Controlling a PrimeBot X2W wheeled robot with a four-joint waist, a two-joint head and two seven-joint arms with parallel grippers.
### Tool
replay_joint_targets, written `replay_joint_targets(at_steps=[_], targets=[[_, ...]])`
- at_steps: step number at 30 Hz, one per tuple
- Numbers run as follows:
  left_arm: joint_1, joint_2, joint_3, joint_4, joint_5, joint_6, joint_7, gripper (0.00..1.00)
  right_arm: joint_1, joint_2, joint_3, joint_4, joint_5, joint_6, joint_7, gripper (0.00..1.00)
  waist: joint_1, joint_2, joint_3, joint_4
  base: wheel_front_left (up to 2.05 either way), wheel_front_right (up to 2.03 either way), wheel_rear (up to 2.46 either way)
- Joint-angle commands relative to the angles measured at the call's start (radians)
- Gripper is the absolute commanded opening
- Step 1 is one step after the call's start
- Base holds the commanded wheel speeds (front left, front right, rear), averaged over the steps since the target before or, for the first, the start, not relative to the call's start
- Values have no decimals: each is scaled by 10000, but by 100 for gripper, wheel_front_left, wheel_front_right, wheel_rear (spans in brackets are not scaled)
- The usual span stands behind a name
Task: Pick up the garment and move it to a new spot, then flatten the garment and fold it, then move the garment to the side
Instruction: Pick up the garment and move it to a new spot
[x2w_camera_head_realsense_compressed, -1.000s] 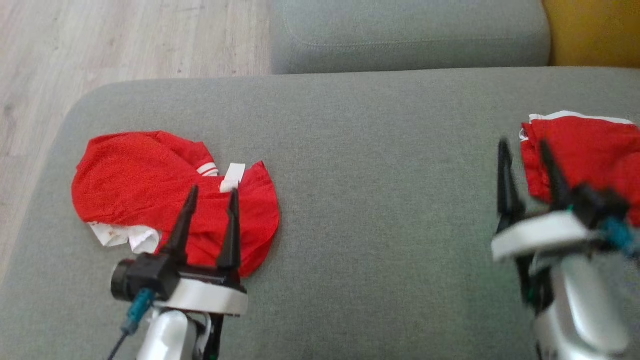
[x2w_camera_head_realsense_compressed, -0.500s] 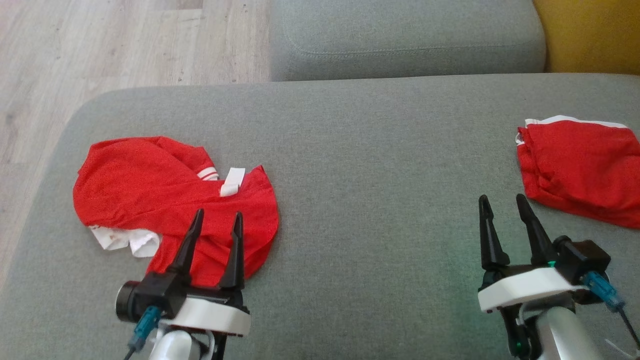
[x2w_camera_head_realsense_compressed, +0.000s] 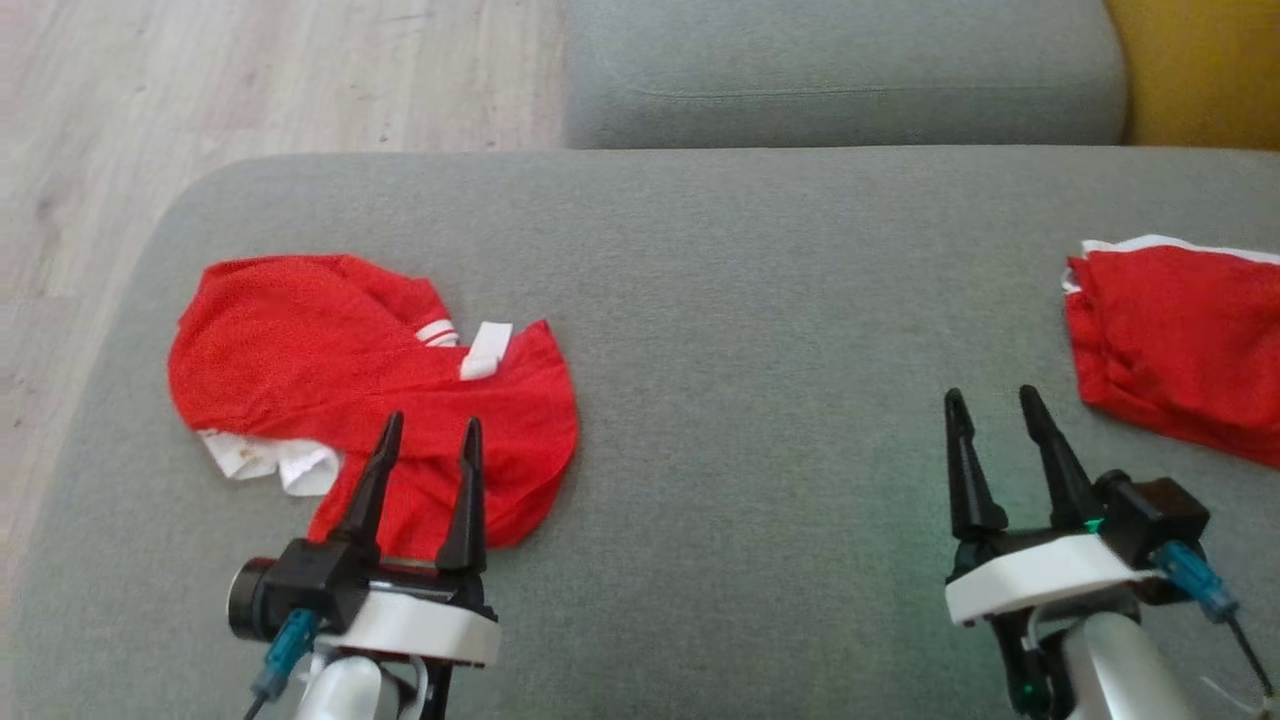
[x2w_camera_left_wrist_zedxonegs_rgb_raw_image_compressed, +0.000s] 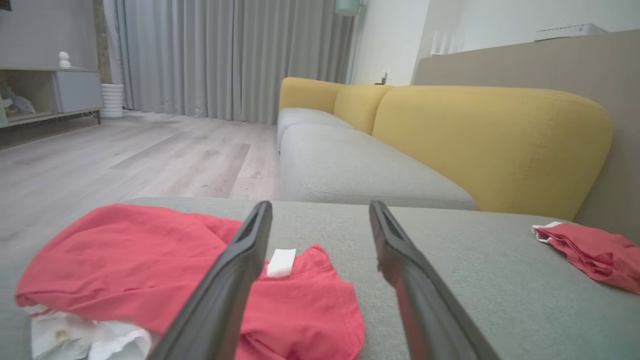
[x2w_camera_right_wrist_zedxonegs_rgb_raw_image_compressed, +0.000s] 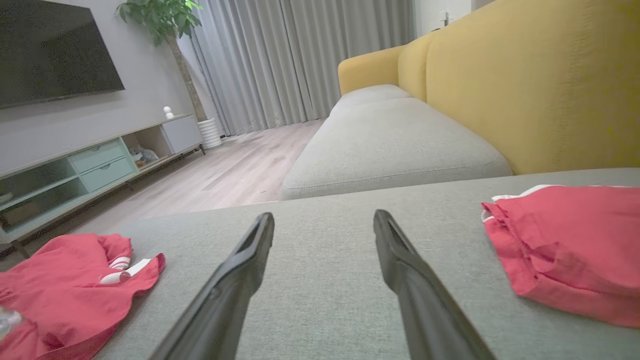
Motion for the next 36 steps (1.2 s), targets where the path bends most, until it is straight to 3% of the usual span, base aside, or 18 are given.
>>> replay_joint_targets(at_steps=[1, 23, 30, 36], targets=[[-422, 35, 352, -405, -68, 72, -53, 100, -241, -27, 365, -394, 81, -7, -132, 100, -1, 0, 9, 193, 0, 0, 0], [-37, 35, 473, -248, 105, 66, -53, 100, 52, -26, 1659, -172, 576, -7, -137, 100, -1, 0, -326, 3166, 0, 0, 0], [10, 35, 582, -236, 175, 11, -53, 100, 8, -26, 1822, -150, 681, -7, -137, 100, -1, 0, -247, 3432, 0, 0, 0], [-149, 52, 553, -146, 301, -100, -53, 100, -117, -26, 1828, -145, 688, -7, -137, 100, -1, 0, -26, 3166, 0, 0, 0]])
